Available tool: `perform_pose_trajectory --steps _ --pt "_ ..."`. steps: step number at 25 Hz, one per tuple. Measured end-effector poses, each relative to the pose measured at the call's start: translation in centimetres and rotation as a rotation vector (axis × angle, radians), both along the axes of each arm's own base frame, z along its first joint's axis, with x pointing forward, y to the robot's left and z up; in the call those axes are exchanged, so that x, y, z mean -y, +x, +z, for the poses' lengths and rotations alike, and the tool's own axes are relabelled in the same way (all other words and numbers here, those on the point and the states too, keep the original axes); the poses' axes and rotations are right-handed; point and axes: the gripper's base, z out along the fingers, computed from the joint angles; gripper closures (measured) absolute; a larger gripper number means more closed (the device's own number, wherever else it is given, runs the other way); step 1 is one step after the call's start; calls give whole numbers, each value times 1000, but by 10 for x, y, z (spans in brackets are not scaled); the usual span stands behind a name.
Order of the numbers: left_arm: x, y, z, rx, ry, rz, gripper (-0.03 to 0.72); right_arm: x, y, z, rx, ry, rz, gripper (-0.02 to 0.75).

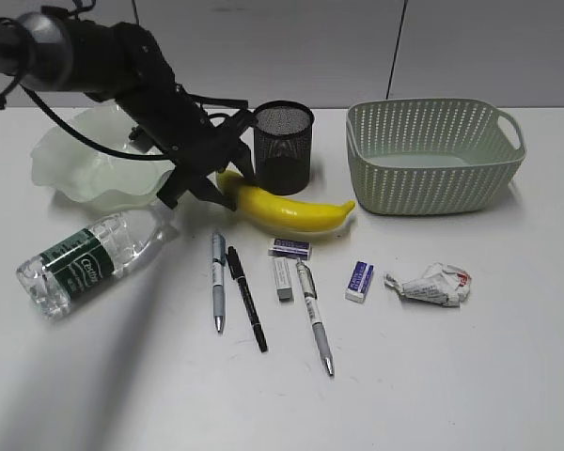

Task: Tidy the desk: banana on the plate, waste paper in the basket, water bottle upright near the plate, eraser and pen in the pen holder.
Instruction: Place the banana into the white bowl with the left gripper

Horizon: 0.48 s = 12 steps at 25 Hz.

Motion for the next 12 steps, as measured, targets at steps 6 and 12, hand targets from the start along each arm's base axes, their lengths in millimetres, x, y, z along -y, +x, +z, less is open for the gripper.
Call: perform_pose_trajectory --steps 6,12 --pt "-5 -10 44 47 21 -53 352 0 0 0 0 0 0 420" --pt "-16 -22 95 121 48 -96 352 0 0 0 0 0 0 420"
